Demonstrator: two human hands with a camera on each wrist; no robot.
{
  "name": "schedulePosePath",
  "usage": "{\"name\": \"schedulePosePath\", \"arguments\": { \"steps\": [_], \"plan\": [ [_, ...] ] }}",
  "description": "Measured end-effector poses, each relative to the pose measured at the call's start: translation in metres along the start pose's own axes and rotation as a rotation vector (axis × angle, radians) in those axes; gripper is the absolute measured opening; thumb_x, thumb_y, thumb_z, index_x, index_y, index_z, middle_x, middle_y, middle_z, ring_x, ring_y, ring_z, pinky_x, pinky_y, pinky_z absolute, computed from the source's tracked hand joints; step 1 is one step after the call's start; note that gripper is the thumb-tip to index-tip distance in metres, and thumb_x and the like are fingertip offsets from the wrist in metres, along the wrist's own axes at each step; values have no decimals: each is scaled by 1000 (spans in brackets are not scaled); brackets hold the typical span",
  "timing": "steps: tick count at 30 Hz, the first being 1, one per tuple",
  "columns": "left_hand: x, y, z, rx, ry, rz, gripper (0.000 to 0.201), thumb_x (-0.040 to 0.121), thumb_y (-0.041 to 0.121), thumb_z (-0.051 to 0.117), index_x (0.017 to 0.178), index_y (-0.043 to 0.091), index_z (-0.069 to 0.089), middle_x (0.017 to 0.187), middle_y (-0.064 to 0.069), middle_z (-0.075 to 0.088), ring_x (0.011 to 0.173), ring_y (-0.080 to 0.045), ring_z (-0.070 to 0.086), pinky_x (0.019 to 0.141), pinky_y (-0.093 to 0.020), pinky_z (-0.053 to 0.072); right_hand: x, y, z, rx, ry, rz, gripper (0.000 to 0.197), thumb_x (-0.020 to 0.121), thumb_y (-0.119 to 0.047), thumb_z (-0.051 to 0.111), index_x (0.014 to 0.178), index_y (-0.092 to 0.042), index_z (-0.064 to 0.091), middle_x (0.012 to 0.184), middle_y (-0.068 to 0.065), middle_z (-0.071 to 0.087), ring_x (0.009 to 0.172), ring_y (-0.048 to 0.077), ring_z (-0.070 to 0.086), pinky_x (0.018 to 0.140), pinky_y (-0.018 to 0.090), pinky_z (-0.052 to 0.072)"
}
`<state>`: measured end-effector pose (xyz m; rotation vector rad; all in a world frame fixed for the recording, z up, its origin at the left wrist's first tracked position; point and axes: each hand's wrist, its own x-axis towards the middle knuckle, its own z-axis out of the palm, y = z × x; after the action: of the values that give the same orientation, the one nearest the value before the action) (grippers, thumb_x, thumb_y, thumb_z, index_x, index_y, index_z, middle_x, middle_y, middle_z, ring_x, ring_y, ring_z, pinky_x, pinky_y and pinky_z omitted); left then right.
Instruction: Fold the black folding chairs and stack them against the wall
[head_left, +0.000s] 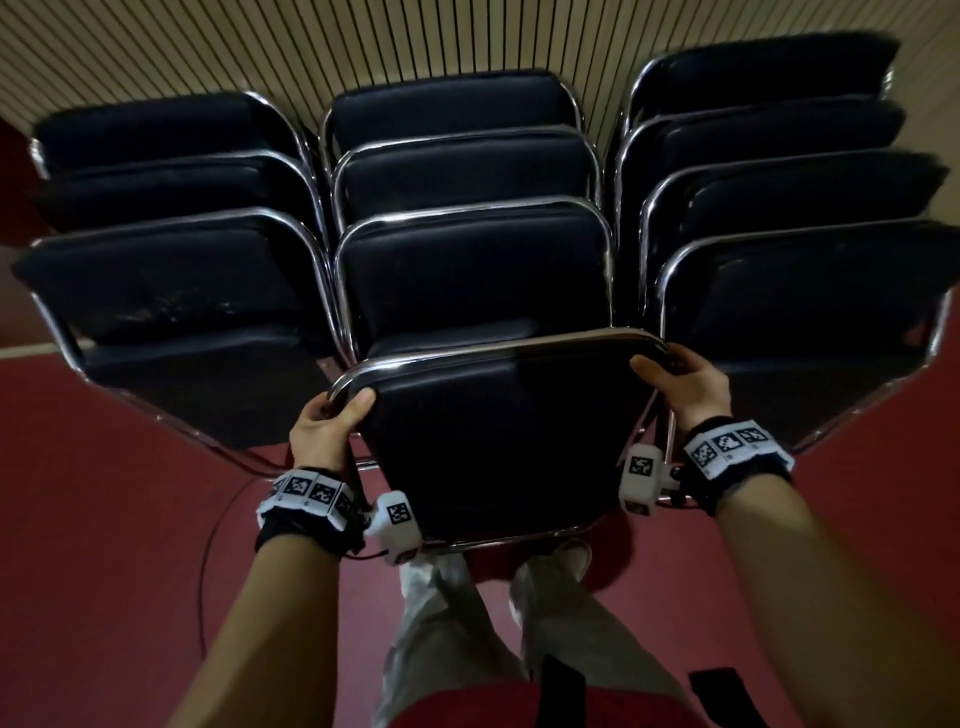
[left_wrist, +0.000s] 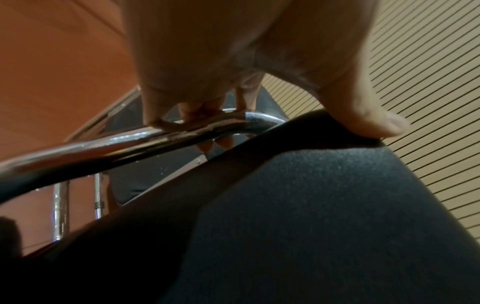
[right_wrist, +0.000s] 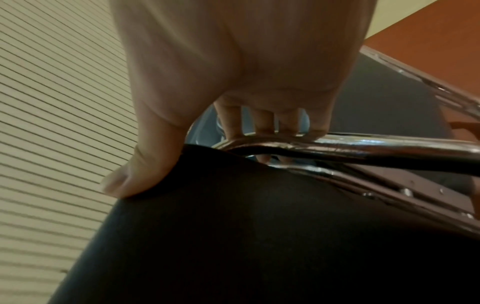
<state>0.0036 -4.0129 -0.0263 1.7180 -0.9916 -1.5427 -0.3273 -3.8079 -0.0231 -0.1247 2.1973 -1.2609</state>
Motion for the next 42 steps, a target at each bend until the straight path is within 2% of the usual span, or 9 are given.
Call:
{"name": "schedulePosePath", "arguments": {
  "steps": [3,8,12,18,23,29,33,39,42],
  "plan": [
    [25,6,4,35,-29,-24,49,78,17,84,121,11,62,98,4,68,94,-16,66,87,-27,51,10,-5,15,-6,-14,26,30,72,-37,85,97,-32,69,89,-14,69,93,14,67,79,20,48],
    [65,24,14,84,-55,-85,44,73,23,88,110,17,64,101,0,70,100,-23,67,99,-41,53,28,-16,38,69,19,48,36,69,-35,87,101,-28,72,93,-8,73,92,13,69,83,23,51],
    [89,37,20,128,-58,-108,88,45,46,96,121,13,66,113,-7,72,106,-26,68,100,-47,53,43,-29,54,78,24,65,39,63,-38,90,98,-28,75,92,-5,76,90,16,72,90,34,56],
    [117,48,23,168,-108,-124,111,26,64,95,122,17,67,111,-5,74,104,-25,71,99,-46,53,58,-46,64,44,8,51,31,66,-36,89,93,-27,76,90,-4,76,89,14,72,92,35,56],
    [117,57,30,163,-128,-136,83,57,43,94,127,13,63,114,-6,72,105,-25,69,103,-46,51,62,-52,69,30,8,45,33,71,-36,86,99,-25,75,93,-7,75,92,11,70,85,23,53],
    [112,49,34,94,-101,-155,64,69,38,89,123,17,62,112,-4,70,104,-24,68,101,-46,51,57,-52,73,56,3,76,38,75,-39,83,108,-31,65,101,-12,70,96,9,65,86,24,48],
    [104,45,40,48,-56,-165,80,61,45,92,130,22,59,123,-4,67,112,-26,65,106,-47,47,54,-57,76,27,16,103,68,78,-44,79,138,-26,53,123,-3,62,113,17,59,94,28,46],
    [96,44,49,7,16,-190,118,55,51,90,154,22,35,146,-7,53,127,-27,56,112,-45,41,52,-56,72,-5,-21,131,89,76,-51,78,150,-22,37,146,2,50,130,22,50,100,28,40],
    [88,44,56,77,63,-161,99,75,50,81,156,20,31,153,-7,44,136,-28,47,115,-41,37,47,-57,74,29,-32,132,90,80,-49,75,153,-19,32,150,3,44,134,23,46,101,27,37]
  ]
}}
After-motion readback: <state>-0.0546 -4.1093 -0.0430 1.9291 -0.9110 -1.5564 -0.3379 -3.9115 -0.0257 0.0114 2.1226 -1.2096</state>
